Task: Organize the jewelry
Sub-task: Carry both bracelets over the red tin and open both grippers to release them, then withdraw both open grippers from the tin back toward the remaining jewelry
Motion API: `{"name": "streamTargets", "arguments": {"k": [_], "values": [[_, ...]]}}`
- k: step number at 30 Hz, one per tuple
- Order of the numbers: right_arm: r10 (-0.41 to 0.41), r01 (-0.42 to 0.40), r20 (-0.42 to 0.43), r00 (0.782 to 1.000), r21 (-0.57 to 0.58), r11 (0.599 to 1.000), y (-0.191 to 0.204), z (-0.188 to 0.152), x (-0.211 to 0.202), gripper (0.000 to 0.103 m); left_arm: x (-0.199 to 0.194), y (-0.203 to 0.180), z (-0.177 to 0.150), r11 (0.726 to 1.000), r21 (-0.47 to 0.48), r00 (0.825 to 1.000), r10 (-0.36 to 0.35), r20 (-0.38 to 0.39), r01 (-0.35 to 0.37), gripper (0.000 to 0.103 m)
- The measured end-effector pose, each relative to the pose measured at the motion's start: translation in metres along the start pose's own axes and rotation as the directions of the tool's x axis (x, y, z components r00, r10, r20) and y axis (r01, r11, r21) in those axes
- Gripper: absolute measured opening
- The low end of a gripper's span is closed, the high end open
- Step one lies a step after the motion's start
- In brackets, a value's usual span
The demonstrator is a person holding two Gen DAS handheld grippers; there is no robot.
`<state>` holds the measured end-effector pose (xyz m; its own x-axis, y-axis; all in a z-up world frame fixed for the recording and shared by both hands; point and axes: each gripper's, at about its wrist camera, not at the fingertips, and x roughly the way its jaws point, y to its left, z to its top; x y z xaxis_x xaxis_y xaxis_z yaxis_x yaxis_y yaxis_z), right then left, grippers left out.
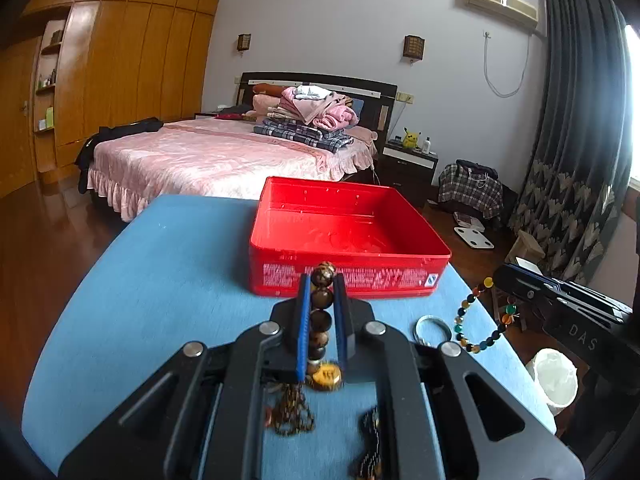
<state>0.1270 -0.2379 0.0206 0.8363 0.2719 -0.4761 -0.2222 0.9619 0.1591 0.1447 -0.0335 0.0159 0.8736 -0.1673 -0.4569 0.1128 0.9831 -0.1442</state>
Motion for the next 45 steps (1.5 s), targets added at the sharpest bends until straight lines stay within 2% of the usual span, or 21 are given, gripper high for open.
{"name": "streamTargets", "arguments": {"k": [17,25,32,36,39,40,42,44,45], "values": [[0.027,-0.026,0.064,0.998,-0.019,0.999,-0.008,0.064,0.048,0.008,0.063,-0.002,0.070,1.000,-0.001,0.998,-0.027,0.049,0.027,0.010],[0.058,-0.058,0.047,0.997,-0.003,0.998,-0.019,0.083,0.094,0.008,0.114,0.002,0.087,0.999,-0.007,0.999,-0.041,0.006,0.041,0.010],[0.088,-0.087,-0.024,0.996,0.021,0.996,-0.023,0.072,0.138,0.008,0.155,0.008,0.081,0.998,-0.031,0.996,-0.051,-0.073,0.049,0.010],[0.071,-0.069,-0.049,0.996,0.030,0.997,-0.029,0.065,0.153,0.008,0.168,0.015,0.074,0.999,-0.027,0.994,-0.044,-0.105,0.042,0.010],[0.059,-0.056,-0.091,0.994,0.032,0.998,-0.033,0.063,0.165,0.013,0.178,0.021,0.071,0.999,-0.029,0.990,-0.037,-0.136,0.034,0.010],[0.051,-0.047,-0.105,0.993,0.036,0.998,-0.036,0.062,0.168,0.017,0.179,0.022,0.071,0.999,-0.030,0.989,-0.036,-0.145,0.032,0.011],[0.041,-0.037,-0.101,0.994,0.037,0.999,-0.041,0.061,0.167,0.017,0.179,0.027,0.071,0.999,-0.040,0.988,-0.034,-0.151,0.028,0.015],[0.037,-0.033,-0.091,0.995,0.044,0.998,-0.044,0.061,0.163,0.020,0.176,0.029,0.073,0.999,-0.045,0.989,-0.033,-0.142,0.027,0.030],[0.036,-0.032,-0.085,0.996,0.049,0.998,-0.045,0.062,0.161,0.023,0.172,0.030,0.074,0.999,-0.044,0.991,-0.029,-0.133,0.023,0.034]]}}
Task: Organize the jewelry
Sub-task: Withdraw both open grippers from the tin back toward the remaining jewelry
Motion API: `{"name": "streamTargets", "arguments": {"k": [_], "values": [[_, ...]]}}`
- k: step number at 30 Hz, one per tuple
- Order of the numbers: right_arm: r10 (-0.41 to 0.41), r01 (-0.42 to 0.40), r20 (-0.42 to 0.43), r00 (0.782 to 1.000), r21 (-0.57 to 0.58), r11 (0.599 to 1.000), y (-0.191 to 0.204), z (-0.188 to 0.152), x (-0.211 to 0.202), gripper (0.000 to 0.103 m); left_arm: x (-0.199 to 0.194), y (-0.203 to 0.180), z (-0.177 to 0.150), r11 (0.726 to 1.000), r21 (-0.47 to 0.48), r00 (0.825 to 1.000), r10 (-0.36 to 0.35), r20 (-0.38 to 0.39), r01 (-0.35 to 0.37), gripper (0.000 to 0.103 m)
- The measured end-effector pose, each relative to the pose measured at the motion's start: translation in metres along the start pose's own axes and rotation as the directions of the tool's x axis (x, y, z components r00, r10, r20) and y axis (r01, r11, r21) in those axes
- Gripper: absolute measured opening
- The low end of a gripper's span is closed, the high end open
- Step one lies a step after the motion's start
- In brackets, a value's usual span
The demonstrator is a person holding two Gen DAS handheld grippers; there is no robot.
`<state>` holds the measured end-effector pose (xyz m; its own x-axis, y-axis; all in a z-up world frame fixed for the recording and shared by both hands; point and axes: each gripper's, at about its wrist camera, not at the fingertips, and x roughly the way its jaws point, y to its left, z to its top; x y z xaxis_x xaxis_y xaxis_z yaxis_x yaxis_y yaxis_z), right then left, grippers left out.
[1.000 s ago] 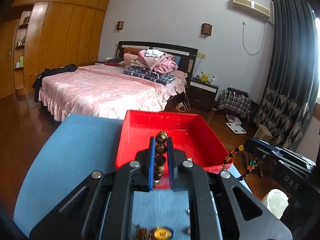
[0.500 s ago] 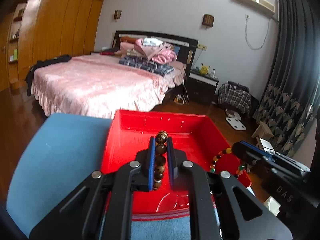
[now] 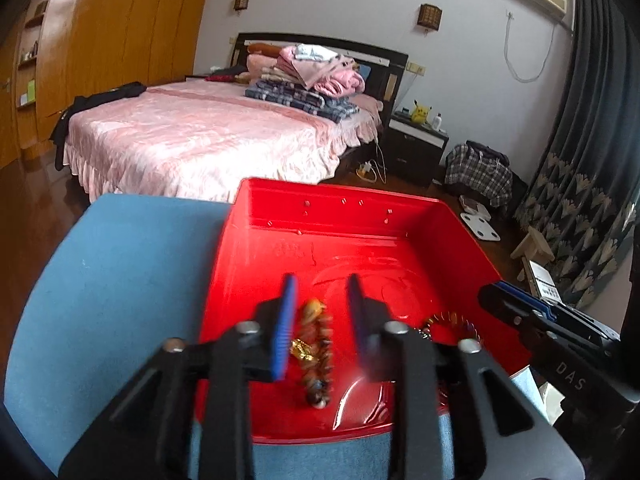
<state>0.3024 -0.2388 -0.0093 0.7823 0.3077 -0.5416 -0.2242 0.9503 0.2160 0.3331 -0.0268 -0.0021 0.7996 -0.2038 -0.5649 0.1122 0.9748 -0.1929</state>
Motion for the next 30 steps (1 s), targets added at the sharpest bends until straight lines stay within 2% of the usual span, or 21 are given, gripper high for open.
{"name": "streamTargets", "arguments": {"k": [3,5,8,10,23,30], "values": [[-0.008,0.008,0.023,1.000,0.002,1.000,-0.001,-0.002,-0.013,0.044,-0.012,0.003,0.001,1.000,0.004,1.000,0.006,0.014,-0.006,0.053],[-0.040,0.040,0.042,0.998,0.000,0.999,-0.001,-0.006,-0.025,0.076,-0.026,0.007,0.001,1.000,0.005,1.000,0.009,0.030,-0.009,0.072],[-0.080,0.082,0.067,0.995,-0.019,0.996,0.002,-0.016,-0.042,0.086,-0.050,0.011,-0.005,1.000,0.018,0.998,0.011,0.056,-0.012,0.083],[-0.107,0.109,0.075,0.991,-0.025,0.994,0.003,-0.025,-0.052,0.091,-0.064,0.014,-0.011,0.999,0.028,0.997,0.030,0.074,-0.032,0.087],[-0.178,0.173,0.091,0.980,0.056,0.983,0.010,-0.100,-0.113,0.092,-0.134,0.021,-0.082,0.993,0.037,0.988,0.111,0.111,-0.116,0.087],[-0.200,0.197,0.111,0.974,0.036,0.980,0.030,-0.130,-0.135,0.092,-0.150,0.027,-0.123,0.992,0.029,0.991,0.117,0.066,-0.119,0.087]]}}
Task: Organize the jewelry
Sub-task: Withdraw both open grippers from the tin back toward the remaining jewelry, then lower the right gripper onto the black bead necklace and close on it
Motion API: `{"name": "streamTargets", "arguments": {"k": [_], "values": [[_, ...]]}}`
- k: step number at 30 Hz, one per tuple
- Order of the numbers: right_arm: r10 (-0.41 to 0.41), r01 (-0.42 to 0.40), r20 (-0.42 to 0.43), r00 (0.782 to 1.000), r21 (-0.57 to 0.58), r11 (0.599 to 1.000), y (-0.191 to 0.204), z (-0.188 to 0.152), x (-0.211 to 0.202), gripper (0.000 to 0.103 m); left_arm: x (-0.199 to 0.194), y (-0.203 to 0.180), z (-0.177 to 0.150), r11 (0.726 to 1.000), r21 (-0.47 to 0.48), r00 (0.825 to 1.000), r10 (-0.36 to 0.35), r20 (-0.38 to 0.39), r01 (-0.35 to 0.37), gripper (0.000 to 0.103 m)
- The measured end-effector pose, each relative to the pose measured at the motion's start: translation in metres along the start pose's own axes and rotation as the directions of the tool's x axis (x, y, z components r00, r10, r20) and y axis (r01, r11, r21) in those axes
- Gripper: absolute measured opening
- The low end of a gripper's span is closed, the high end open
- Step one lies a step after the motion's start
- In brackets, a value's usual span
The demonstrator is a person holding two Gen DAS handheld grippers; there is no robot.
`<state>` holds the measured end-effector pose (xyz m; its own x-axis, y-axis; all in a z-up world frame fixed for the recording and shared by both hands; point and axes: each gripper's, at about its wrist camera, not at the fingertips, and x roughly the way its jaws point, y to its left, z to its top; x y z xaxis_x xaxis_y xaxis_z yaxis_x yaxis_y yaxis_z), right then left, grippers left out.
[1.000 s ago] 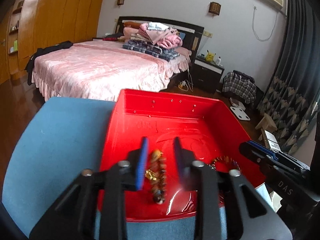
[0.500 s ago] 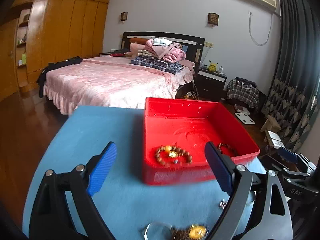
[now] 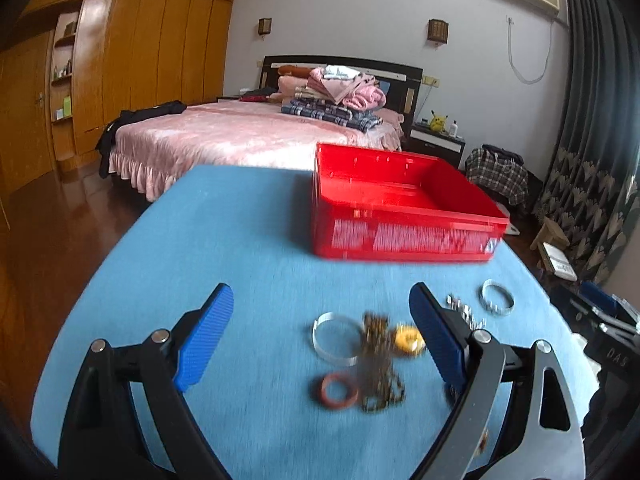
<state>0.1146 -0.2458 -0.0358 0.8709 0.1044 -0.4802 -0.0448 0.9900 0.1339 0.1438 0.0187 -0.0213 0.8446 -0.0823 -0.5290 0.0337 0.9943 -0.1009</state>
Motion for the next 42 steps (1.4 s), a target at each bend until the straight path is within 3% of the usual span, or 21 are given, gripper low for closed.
{"name": "streamTargets", "arguments": {"k": [17,32,42], "values": [[0.035,-0.035,0.010,0.999,-0.009,0.999,0.037,-0.058,-0.026,0.092,-0.022,0.015,-0.058,0.999,0.039,1.000,0.018,-0.005,-0.018,0.088],[0.070,-0.070,0.041,0.997,-0.011,0.998,0.071,-0.084,-0.028,0.091,-0.021,0.048,-0.074,1.000,0.005,0.999,0.020,-0.025,-0.020,0.088],[0.053,-0.055,-0.023,0.998,-0.051,0.997,0.093,-0.092,-0.014,0.071,-0.018,0.051,-0.075,1.000,-0.006,0.999,-0.010,-0.034,0.010,0.088]]}}
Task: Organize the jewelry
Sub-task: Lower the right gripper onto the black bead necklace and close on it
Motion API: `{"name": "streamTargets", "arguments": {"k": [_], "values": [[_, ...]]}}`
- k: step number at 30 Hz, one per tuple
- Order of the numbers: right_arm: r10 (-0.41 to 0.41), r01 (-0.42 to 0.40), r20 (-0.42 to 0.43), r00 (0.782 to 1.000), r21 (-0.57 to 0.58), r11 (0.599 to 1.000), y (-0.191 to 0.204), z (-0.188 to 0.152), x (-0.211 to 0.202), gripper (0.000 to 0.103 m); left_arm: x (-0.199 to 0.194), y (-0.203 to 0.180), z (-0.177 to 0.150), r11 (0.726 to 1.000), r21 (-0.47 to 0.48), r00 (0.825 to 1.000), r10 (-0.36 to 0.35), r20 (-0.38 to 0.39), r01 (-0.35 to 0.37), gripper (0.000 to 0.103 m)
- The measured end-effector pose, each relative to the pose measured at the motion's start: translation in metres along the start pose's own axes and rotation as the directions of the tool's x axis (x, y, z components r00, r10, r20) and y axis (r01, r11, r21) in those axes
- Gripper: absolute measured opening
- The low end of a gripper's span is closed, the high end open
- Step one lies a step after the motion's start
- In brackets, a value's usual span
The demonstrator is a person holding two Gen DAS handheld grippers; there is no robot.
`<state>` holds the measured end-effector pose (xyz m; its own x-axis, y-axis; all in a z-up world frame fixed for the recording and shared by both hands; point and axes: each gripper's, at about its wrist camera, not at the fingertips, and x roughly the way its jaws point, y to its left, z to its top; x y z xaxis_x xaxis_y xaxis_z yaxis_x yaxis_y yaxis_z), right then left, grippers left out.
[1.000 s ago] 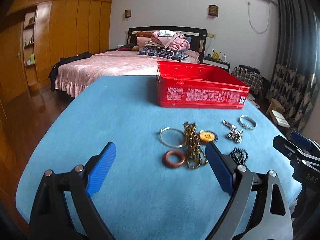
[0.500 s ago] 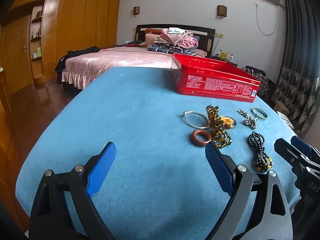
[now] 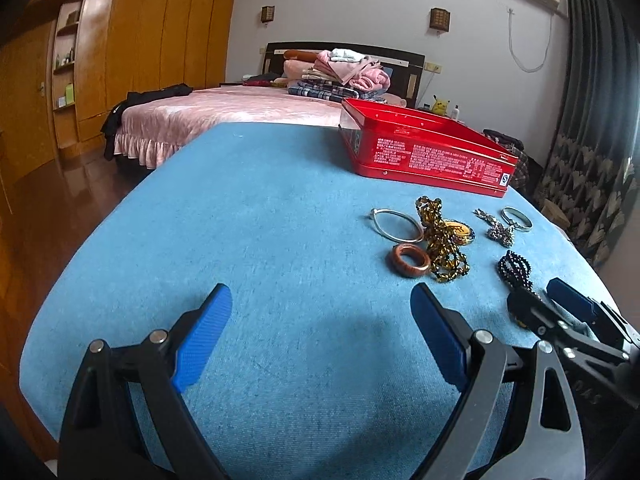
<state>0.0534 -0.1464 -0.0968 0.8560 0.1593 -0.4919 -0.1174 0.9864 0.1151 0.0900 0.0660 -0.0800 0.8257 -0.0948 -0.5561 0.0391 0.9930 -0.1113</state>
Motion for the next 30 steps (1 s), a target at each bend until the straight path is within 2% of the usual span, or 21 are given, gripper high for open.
{"name": "streamTargets", "arguments": {"k": [5,9,14,17,20,25,30], "values": [[-0.034,0.033,-0.015,0.999,-0.065,0.997,-0.001,-0.001,0.003,0.058,0.001,0.000,0.001,1.000,-0.011,1.000,-0.010,0.000,0.010,0.088],[-0.060,0.059,-0.016,0.998,-0.052,0.997,-0.013,0.002,0.002,0.058,0.001,-0.004,0.001,1.000,-0.004,1.000,-0.018,0.001,0.018,0.088],[0.044,-0.044,-0.003,0.999,-0.004,0.999,-0.028,0.007,0.004,0.059,0.001,-0.008,-0.001,1.000,0.009,1.000,-0.024,-0.003,0.024,0.088],[0.080,-0.081,-0.015,0.997,-0.032,0.996,-0.022,0.009,0.010,0.058,0.002,-0.010,-0.002,1.000,0.018,1.000,-0.025,-0.005,0.026,0.088],[0.068,-0.069,-0.019,0.998,-0.051,0.996,-0.017,0.011,0.015,0.045,0.003,-0.012,-0.002,0.999,0.023,1.000,-0.025,-0.006,0.026,0.088],[0.025,-0.026,-0.012,1.000,-0.073,0.997,-0.012,0.010,0.019,0.030,0.003,-0.014,-0.002,0.999,0.025,1.000,-0.030,-0.007,0.030,0.088],[0.026,-0.027,-0.016,1.000,-0.074,0.997,-0.014,0.010,0.019,0.024,0.002,-0.021,0.001,0.999,0.036,0.999,-0.039,-0.004,0.039,0.088]]}}
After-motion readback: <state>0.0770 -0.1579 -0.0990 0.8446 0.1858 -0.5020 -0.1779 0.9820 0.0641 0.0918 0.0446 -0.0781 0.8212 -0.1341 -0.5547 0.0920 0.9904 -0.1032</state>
